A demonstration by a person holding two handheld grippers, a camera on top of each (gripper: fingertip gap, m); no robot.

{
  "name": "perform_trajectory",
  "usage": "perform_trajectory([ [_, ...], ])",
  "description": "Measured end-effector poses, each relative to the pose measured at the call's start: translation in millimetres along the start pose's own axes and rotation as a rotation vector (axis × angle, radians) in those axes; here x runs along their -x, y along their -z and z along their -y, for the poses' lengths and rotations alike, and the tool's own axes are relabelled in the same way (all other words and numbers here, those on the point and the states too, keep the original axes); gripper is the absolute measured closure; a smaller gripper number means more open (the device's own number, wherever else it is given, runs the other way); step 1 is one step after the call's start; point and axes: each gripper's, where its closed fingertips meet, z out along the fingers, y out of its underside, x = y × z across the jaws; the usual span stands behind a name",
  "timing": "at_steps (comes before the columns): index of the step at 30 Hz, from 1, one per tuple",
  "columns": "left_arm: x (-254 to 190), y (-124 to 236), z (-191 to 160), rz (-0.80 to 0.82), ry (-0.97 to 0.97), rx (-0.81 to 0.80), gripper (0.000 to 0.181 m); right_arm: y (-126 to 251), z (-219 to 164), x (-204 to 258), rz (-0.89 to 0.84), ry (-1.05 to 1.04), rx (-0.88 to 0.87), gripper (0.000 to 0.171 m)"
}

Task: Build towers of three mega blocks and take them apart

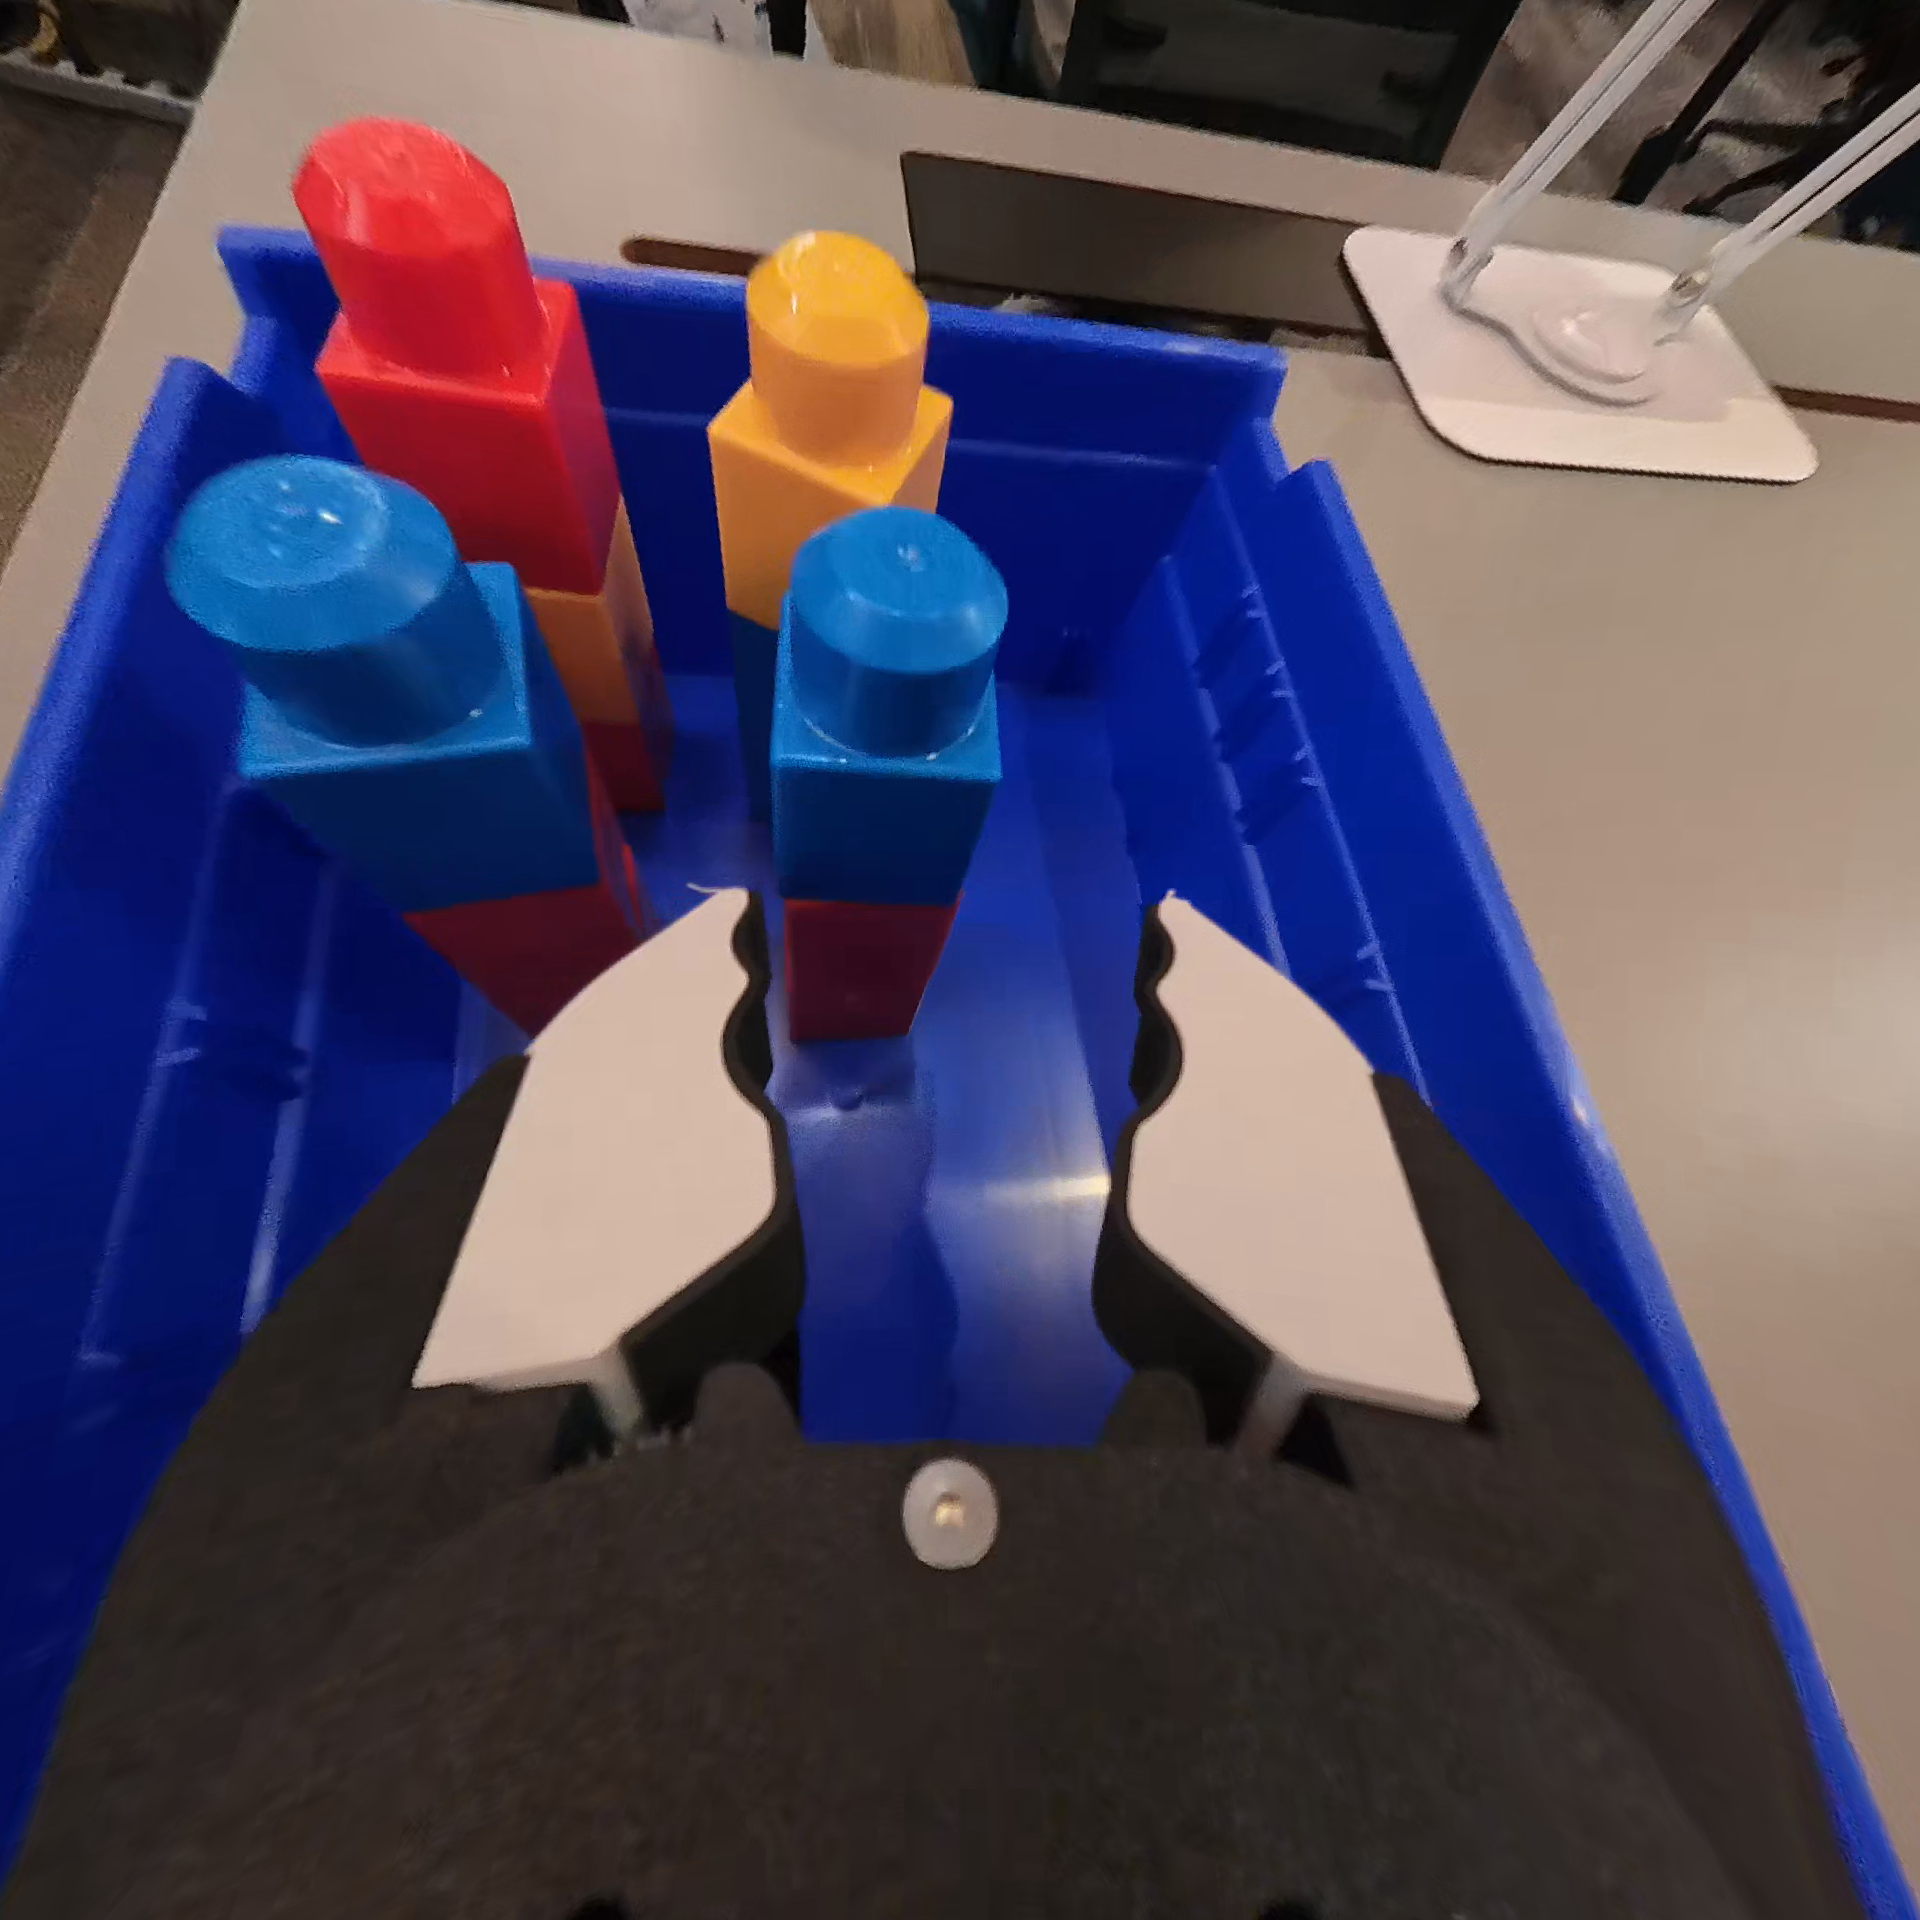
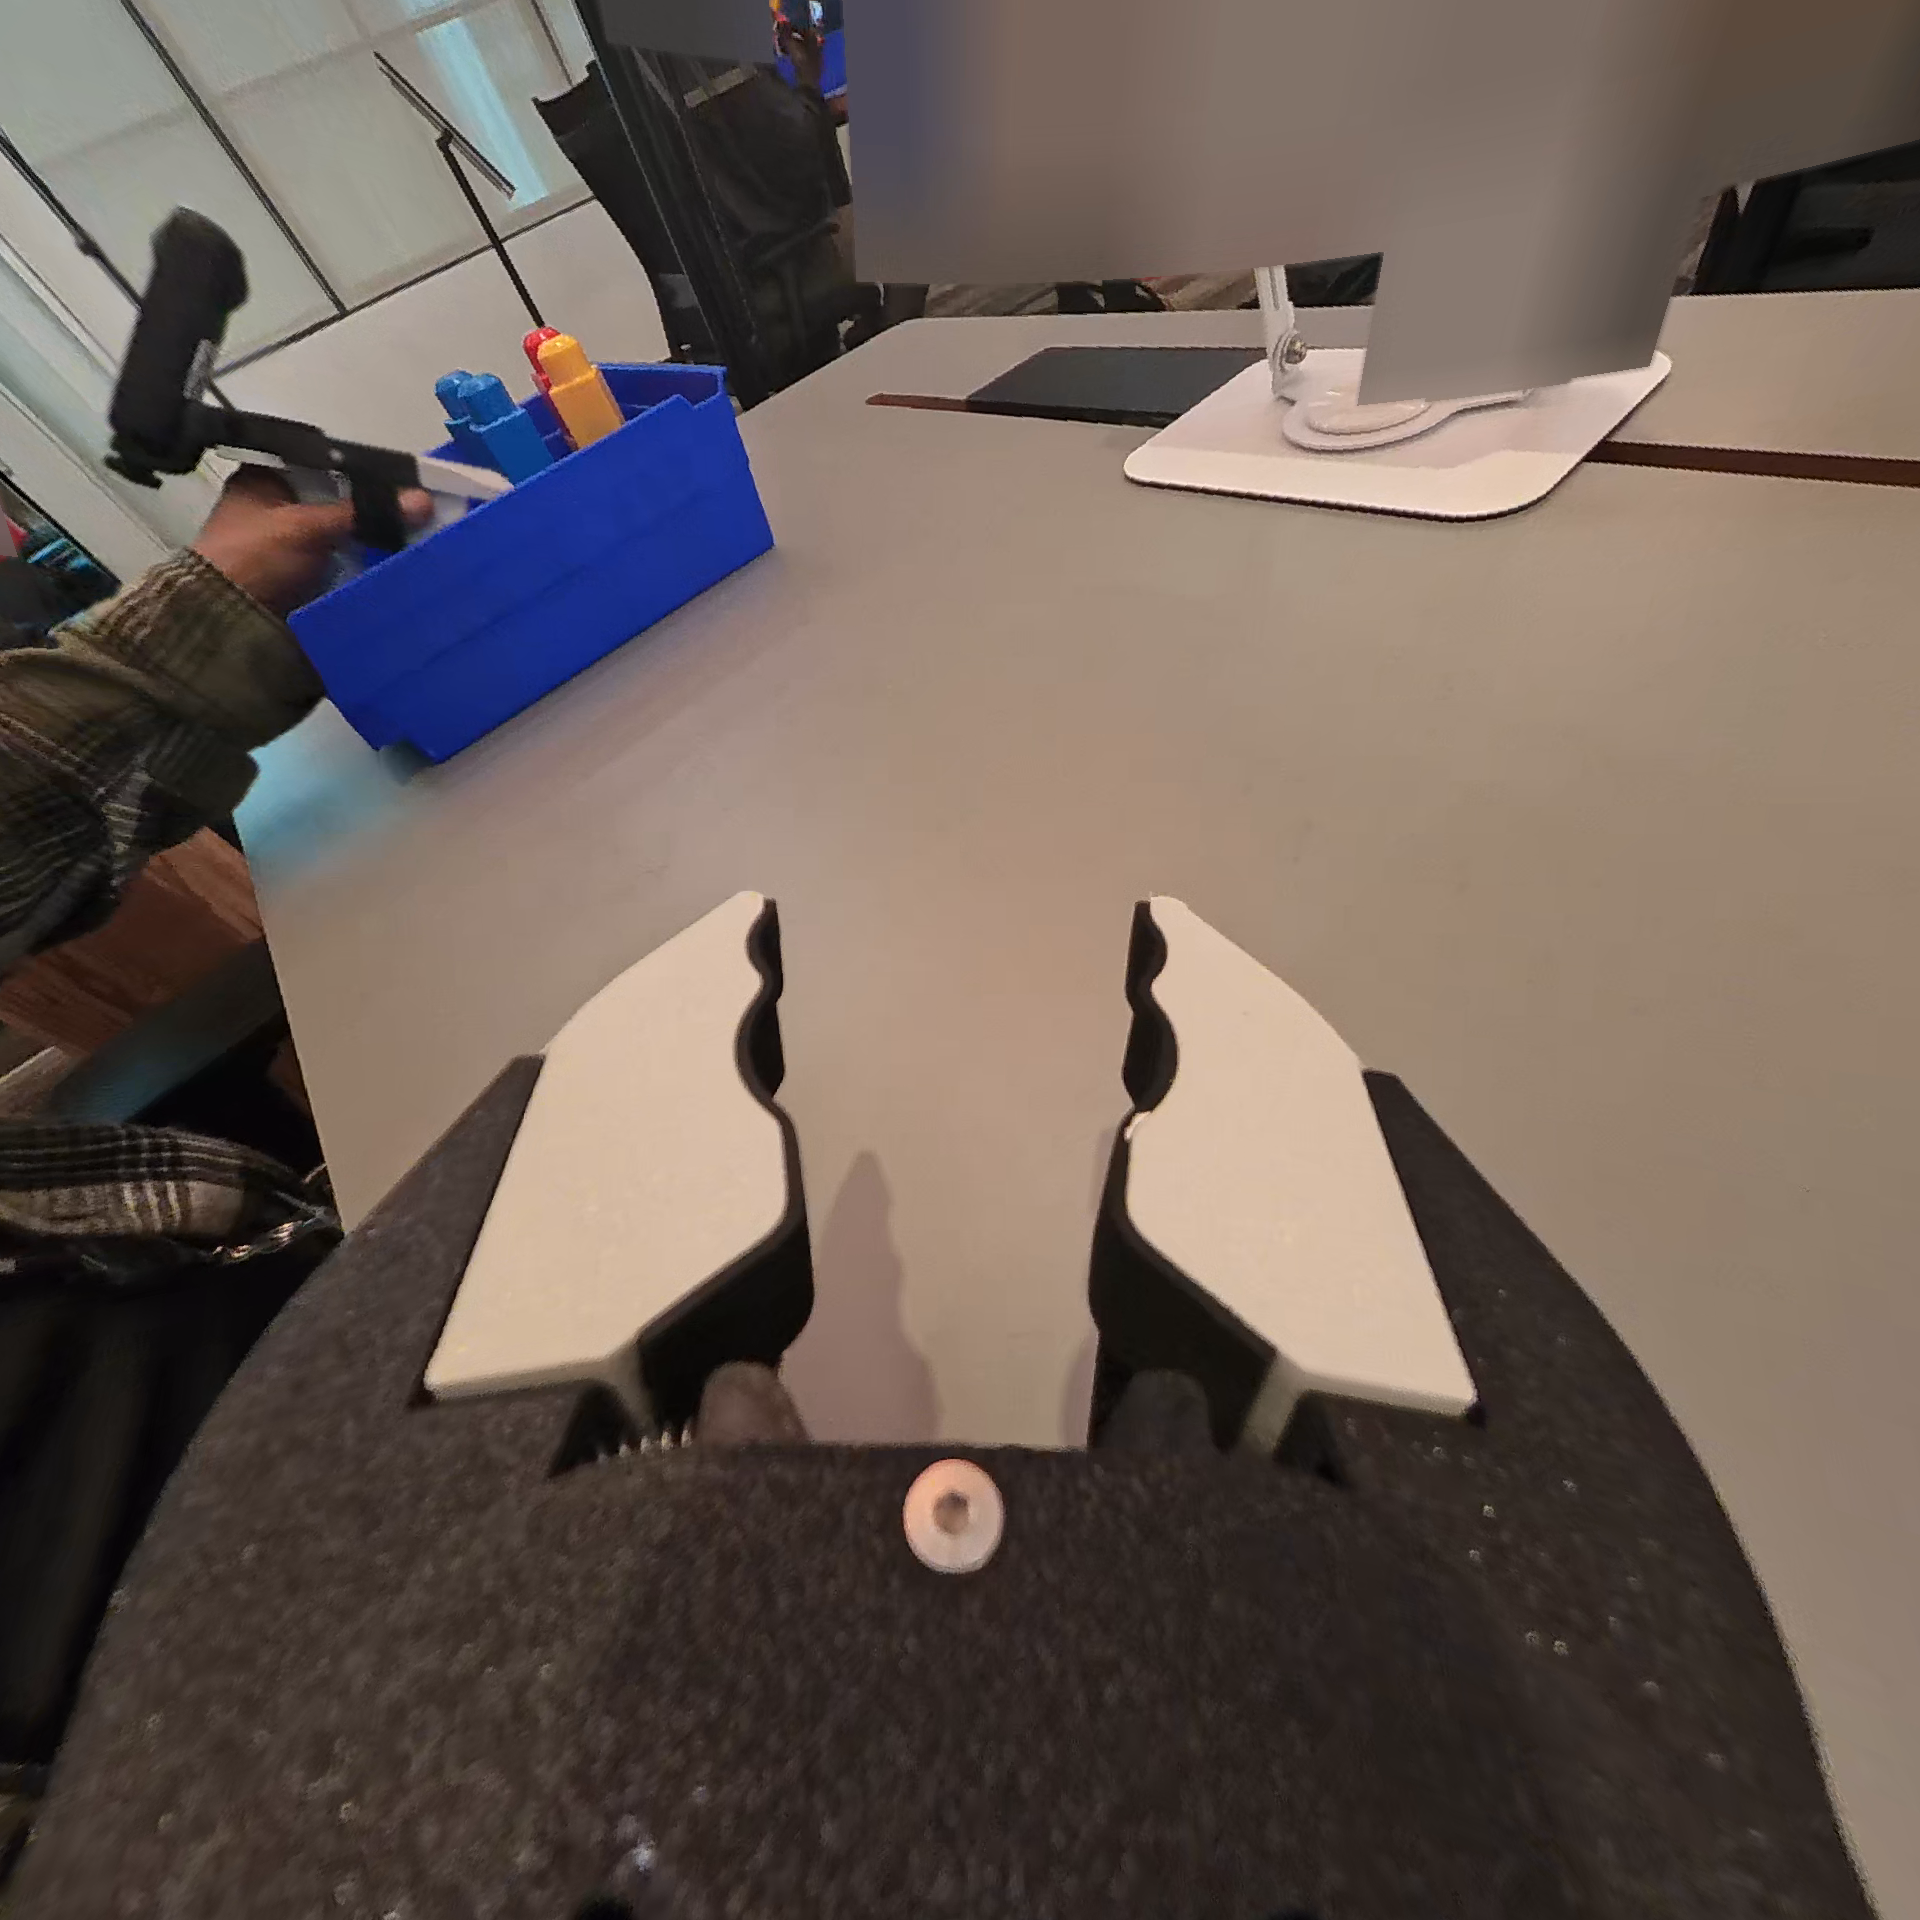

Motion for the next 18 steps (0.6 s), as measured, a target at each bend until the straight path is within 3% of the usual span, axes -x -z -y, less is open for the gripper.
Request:
perform_trajectory([
  [18,22.7,-42.6,-30.5,0.12,-0.053,0.225,0.115,-2.5,-5.1,4.4,0.051,-0.012,0.012,0.11],
])
